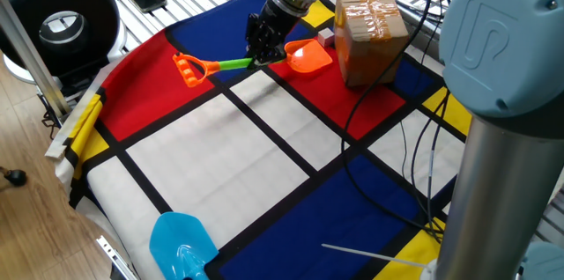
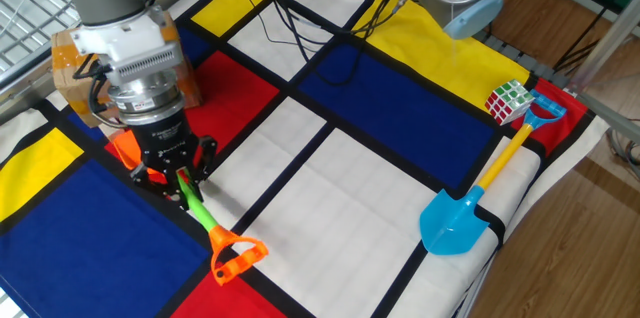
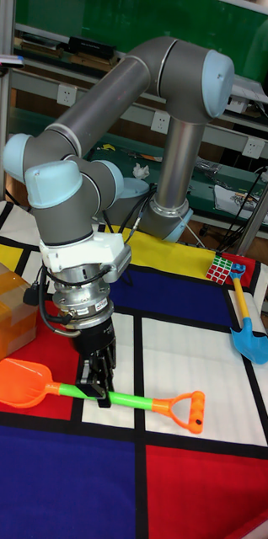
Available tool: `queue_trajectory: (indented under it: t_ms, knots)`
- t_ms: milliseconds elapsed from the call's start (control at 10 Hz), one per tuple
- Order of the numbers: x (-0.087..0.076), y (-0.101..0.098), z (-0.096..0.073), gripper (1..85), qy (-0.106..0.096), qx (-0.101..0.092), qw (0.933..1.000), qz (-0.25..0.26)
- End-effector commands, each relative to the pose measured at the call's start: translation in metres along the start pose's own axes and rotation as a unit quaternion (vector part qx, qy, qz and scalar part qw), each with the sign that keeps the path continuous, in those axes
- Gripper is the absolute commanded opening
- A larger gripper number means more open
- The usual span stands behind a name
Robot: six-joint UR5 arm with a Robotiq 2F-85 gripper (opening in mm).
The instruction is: Use a shovel to scoop up an object
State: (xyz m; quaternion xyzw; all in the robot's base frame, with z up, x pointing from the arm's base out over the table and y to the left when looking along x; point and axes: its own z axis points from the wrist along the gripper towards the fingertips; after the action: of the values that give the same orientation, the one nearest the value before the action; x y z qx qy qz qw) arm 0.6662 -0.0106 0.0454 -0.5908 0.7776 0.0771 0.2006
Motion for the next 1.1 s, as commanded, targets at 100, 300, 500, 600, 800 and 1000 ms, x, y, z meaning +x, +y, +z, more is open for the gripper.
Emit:
queue_trajectory:
  t_ms: [100,300,500,600,800,1000]
  knots:
    - [0.0245,0.0002,-0.0031,1.0,0.045,-0.002,0.9990,0.004]
    - [0.0277,0.0019,-0.0034,1.0,0.052,-0.005,0.9986,0.004]
    - [0.0291,0.0027,-0.0036,1.0,0.054,-0.007,0.9985,0.007]
    - [0.0299,0.0025,-0.0037,1.0,0.056,-0.006,0.9984,0.009]
    - [0.0276,0.0031,-0.0034,1.0,0.051,-0.007,0.9986,0.012]
    - [0.0249,0.0034,-0.0032,1.0,0.046,-0.008,0.9989,0.010]
